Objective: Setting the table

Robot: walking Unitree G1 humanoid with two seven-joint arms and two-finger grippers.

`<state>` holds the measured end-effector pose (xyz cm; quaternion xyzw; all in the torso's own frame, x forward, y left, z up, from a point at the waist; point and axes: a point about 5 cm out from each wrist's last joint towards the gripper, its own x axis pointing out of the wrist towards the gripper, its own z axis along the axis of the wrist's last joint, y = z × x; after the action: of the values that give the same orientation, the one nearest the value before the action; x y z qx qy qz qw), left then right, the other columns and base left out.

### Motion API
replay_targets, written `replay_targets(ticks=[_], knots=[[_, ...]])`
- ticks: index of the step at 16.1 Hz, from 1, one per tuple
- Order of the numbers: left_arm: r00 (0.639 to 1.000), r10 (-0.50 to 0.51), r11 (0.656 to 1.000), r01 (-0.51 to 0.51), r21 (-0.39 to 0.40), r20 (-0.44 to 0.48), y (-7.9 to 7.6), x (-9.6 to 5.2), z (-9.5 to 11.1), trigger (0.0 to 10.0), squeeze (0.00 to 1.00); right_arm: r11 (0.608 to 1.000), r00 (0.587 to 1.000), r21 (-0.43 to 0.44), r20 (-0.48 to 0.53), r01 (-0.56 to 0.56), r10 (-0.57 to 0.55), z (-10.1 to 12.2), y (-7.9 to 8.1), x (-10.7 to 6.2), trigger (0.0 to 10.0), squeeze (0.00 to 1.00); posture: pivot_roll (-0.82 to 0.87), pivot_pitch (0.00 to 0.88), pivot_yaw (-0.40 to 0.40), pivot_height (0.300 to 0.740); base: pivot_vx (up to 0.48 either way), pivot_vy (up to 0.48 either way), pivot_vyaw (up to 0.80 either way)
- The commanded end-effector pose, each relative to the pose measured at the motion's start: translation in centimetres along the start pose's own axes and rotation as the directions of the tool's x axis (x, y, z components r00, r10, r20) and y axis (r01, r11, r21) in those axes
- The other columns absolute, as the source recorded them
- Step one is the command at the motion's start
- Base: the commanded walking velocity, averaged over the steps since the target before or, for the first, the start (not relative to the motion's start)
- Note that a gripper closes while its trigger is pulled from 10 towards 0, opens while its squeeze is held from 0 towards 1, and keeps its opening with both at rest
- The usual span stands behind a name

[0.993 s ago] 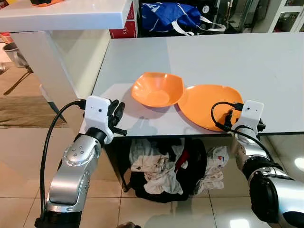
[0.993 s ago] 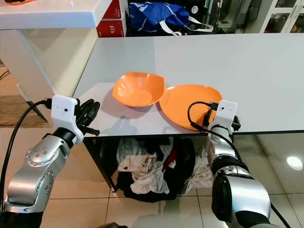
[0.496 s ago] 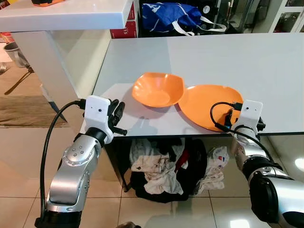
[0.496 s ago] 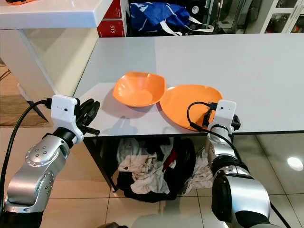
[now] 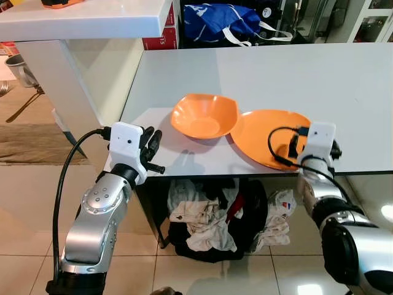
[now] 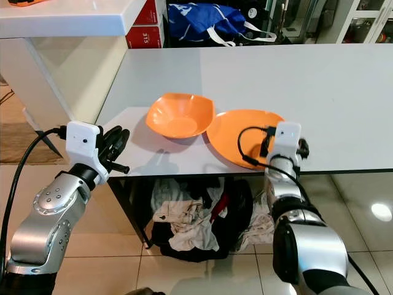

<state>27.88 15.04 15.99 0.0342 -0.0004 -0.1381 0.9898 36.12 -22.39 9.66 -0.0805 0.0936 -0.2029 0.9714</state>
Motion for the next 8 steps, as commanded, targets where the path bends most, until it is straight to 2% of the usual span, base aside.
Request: replay_targets(ticks=[1,5,8], knots=[[1.000,0.008,1.000,-0.008,0.007,0.004,0.1,0.3,0.1,10.0,0.00,1.000,0.999,-0.012,0.043,0.001,-0.001,1.1,0.2,0.2,10.0,0.00,0.05,0.000,0.074,0.740,0.000,0.000,0.00],[1.000,0.008,1.000,-0.008,0.006,0.010,0.1,0.4,0.2,10.0,0.00,1.000,0.989,0.003,0.151,0.011,-0.011,3.8,0.4,0.7,10.0,0.00,0.05,0.000,0.075,0.740,0.000,0.000,0.00],[1.000,0.008,1.000,-0.008,0.004,0.021,0.2,0.9,0.3,10.0,0.00,0.999,0.954,0.028,0.300,0.016,-0.023,7.6,0.4,1.1,10.0,0.00,0.03,0.000,0.075,0.740,0.000,0.000,0.00]])
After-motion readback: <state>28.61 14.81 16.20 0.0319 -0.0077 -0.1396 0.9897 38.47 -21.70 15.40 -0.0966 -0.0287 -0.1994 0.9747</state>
